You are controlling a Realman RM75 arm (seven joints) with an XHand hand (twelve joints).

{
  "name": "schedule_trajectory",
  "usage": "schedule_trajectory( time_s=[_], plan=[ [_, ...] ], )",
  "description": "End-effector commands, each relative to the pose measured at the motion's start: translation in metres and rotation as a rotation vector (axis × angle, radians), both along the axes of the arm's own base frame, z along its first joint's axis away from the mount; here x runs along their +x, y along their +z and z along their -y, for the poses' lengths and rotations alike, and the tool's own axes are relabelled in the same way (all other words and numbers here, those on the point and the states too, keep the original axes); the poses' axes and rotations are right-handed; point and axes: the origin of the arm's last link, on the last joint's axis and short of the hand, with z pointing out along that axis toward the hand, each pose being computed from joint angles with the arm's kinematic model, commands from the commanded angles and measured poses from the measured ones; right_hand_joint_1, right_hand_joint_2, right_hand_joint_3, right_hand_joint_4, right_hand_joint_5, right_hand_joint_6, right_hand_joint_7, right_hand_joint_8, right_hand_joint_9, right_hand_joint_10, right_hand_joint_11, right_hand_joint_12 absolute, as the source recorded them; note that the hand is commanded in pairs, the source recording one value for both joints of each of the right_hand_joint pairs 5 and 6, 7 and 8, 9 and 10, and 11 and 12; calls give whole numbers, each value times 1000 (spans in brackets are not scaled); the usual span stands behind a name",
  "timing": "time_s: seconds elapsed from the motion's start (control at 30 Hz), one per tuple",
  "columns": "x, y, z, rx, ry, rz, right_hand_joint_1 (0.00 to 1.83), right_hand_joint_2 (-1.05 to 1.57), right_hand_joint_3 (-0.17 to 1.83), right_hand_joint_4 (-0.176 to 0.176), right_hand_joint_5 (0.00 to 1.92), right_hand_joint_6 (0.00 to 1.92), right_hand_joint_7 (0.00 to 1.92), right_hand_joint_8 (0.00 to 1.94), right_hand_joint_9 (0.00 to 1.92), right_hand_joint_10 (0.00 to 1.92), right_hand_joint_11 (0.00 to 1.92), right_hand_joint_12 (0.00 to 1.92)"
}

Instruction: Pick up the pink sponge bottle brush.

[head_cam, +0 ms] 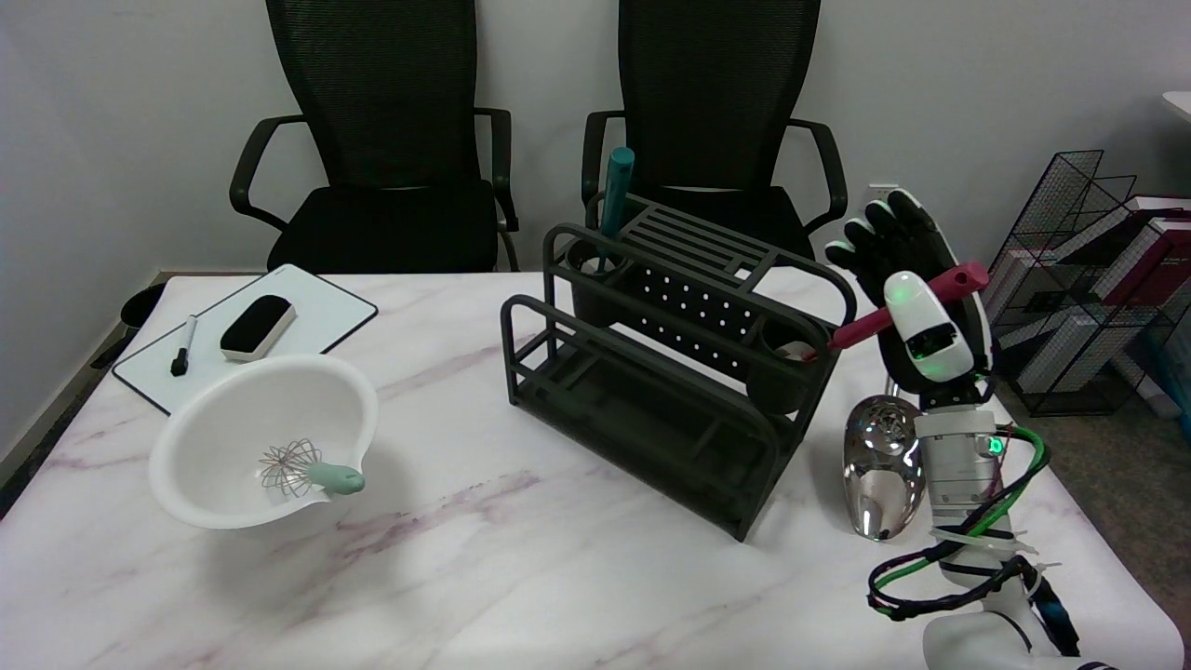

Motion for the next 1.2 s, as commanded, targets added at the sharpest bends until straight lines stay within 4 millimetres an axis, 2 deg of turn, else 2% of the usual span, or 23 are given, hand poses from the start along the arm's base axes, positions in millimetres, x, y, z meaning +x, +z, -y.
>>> schedule_trajectory(
  time_s=[0.03, 0.2, 0.3, 0.33, 0.37, 0.43, 0.53, 0.63, 0.8, 1.03, 1.2],
  plan=[
    [8, 0, 9, 14, -11, 36, 1082, 467, 1050, 0, 532, 532, 488, 488, 601, 601, 802, 802],
    [12, 0, 13, 28, -12, 36, 1086, 490, 1066, 0, 643, 643, 510, 510, 676, 676, 914, 914],
    [16, 0, 15, 32, -6, 33, 1086, 513, 1053, 0, 772, 772, 592, 592, 786, 786, 1110, 1110],
    [17, -1, 15, 34, -5, 33, 1083, 531, 1037, 0, 823, 823, 756, 756, 874, 874, 1231, 1231],
    [17, -1, 16, 37, -4, 35, 1082, 542, 1026, 0, 844, 844, 845, 845, 932, 932, 1282, 1282],
    [18, -2, 16, 41, -5, 38, 1069, 588, 965, 0, 927, 927, 1159, 1159, 1102, 1102, 1417, 1417],
    [18, -3, 17, 45, -11, 40, 1042, 650, 904, 0, 1069, 1069, 1406, 1406, 1313, 1313, 1515, 1515],
    [17, -2, 18, 45, -20, 41, 1009, 714, 874, 0, 1181, 1181, 1537, 1537, 1446, 1446, 1558, 1558],
    [17, -2, 20, 44, -27, 40, 982, 815, 837, 0, 1363, 1363, 1640, 1640, 1511, 1511, 1578, 1578],
    [17, -1, 25, 45, -42, 37, 862, 1156, 771, 0, 1898, 1898, 1829, 1829, 1674, 1674, 1627, 1627],
    [20, -2, 28, 53, -45, 39, 870, 1189, 772, 0, 1920, 1920, 1920, 1920, 1808, 1808, 1710, 1710]
  ],
)
